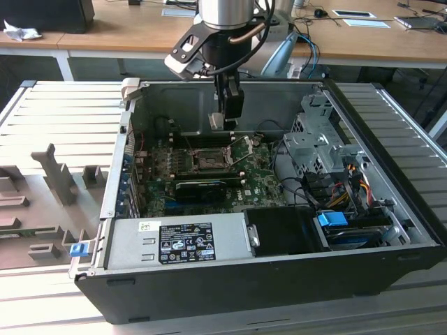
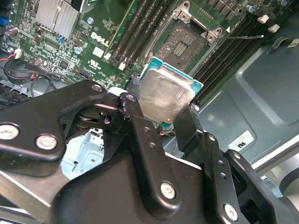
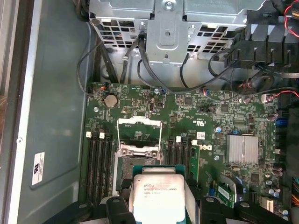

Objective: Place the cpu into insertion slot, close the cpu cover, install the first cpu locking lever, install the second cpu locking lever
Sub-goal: 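Place the cpu into insertion slot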

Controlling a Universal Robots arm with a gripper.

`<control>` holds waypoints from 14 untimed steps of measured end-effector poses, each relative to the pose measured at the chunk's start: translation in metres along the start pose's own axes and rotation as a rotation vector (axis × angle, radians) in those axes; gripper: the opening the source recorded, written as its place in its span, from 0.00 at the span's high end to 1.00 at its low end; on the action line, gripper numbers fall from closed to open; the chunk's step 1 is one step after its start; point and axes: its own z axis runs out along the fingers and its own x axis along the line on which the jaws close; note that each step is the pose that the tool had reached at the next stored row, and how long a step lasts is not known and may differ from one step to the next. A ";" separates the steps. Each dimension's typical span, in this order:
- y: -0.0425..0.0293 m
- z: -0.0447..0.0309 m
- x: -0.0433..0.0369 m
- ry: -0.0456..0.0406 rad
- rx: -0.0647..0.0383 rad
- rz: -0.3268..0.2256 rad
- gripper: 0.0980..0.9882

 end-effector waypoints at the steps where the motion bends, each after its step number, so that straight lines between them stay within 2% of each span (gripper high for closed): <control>1: 0.0000 0.0002 0.0000 -0.0001 0.000 0.001 0.52; 14: -0.0005 0.0048 -0.0001 -0.0010 0.000 0.010 0.52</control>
